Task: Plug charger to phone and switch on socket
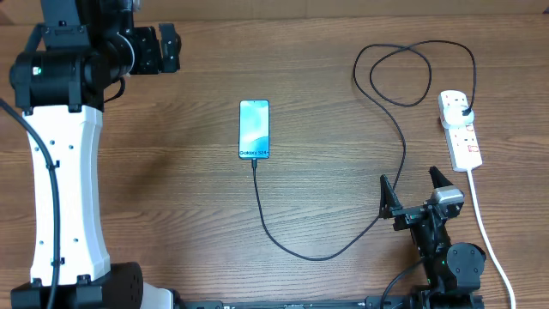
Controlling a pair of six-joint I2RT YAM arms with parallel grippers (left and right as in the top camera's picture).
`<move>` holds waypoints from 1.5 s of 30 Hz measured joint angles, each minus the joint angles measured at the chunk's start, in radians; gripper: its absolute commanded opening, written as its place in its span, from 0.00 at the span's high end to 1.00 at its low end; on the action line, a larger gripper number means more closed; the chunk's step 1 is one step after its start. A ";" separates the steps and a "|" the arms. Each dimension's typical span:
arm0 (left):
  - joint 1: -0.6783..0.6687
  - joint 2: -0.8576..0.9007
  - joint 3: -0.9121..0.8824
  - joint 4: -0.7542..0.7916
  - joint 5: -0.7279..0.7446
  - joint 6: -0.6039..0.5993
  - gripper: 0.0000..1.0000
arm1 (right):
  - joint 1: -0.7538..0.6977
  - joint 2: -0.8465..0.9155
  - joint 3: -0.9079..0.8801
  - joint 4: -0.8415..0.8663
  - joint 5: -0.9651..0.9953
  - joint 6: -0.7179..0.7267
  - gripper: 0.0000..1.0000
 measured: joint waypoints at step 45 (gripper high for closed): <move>0.000 -1.354 -1.348 0.262 -0.062 0.040 0.00 | 0.000 0.000 0.000 0.000 0.000 0.000 0.00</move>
